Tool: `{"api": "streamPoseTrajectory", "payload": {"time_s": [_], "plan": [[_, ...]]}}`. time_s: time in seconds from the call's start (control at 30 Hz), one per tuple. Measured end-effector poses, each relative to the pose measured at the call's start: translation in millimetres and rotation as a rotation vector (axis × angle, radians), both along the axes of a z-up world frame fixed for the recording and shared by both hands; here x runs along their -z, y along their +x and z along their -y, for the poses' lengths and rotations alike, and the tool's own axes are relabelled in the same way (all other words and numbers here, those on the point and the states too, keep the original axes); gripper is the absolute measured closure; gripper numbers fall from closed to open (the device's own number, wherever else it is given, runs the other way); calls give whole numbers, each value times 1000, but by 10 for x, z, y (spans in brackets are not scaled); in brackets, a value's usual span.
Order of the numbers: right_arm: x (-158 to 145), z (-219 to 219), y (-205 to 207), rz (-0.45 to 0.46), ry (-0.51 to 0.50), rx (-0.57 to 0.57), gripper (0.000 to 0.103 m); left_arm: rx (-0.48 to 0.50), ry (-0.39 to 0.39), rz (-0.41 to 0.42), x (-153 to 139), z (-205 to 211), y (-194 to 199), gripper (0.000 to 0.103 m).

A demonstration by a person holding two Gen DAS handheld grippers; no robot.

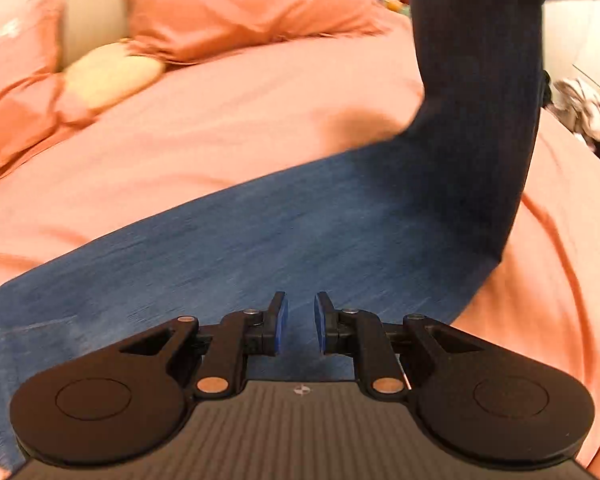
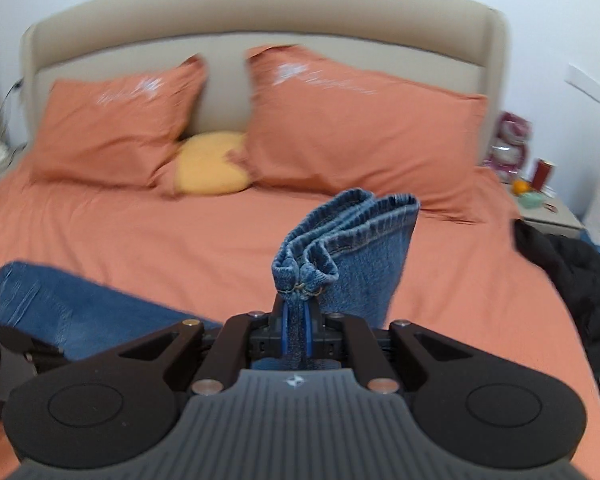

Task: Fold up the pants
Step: 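Lift the hem with the right gripper and fold it over toward the waistband, then open the right gripper and release the folded legs onto the jeans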

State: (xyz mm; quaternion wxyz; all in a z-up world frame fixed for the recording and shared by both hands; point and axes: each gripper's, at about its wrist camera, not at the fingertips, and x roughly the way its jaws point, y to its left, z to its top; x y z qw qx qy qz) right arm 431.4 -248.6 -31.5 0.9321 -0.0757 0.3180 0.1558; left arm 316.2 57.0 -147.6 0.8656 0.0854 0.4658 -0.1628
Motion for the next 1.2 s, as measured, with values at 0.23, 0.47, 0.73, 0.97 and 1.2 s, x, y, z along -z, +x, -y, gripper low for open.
{"api": "streamPoseTrajectory", "payload": {"time_s": [0.23, 0.47, 0.73, 0.97, 1.2], "plan": [[621, -1402, -208, -119, -99, -166, 100, -102, -13, 17, -45, -583, -208, 84], [1762, -2157, -795, -248, -325, -322, 99, -230, -102, -17, 109, -1053, -301, 83], [1948, -2055, -843, -324, -318, -359, 73, -297, -303, -70, 278, -1174, -169, 73], [1608, -1517, -636, -314, -240, -236, 68, -316, -480, -148, 403, -1172, 44, 48], [1633, -899, -287, -317, -201, -56, 68, -405, -664, -321, 782, -1110, 311, 40]]}}
